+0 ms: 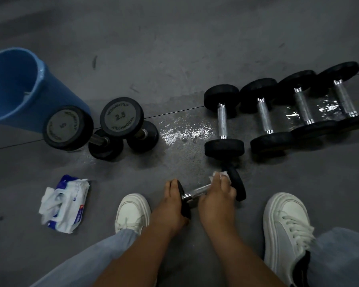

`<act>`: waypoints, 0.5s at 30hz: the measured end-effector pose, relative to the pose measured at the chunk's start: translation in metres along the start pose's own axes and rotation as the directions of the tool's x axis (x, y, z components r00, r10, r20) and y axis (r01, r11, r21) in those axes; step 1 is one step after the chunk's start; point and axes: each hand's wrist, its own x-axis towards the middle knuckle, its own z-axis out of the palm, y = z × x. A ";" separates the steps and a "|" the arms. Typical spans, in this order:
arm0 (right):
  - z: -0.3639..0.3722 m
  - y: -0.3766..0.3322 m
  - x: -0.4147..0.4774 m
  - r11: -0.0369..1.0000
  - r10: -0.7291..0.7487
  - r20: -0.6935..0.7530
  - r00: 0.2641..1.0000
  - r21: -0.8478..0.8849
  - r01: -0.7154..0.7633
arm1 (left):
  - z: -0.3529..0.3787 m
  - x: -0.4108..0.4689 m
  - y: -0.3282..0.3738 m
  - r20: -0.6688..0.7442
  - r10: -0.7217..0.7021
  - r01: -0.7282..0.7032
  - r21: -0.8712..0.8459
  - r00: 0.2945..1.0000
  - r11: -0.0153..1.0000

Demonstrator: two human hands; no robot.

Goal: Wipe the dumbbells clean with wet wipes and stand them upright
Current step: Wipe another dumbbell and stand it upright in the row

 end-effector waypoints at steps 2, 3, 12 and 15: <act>-0.006 0.000 0.008 0.997 0.076 0.080 0.994 -0.039 -0.073 | 0.000 0.000 0.000 0.004 -0.004 0.004 -0.005 1.000 1.000; -0.008 0.000 0.006 0.996 0.082 0.097 0.992 -0.046 -0.078 | 0.000 0.000 0.000 0.005 -0.003 0.003 -0.007 1.000 1.000; 0.008 0.022 0.003 0.940 -0.058 -0.107 0.993 0.329 0.090 | 0.000 -0.001 0.001 -0.005 -0.013 0.013 0.015 1.000 1.000; 0.012 0.020 -0.018 0.911 0.032 -0.123 0.992 0.413 0.021 | -0.003 -0.003 0.003 0.004 -0.014 0.014 0.007 1.000 1.000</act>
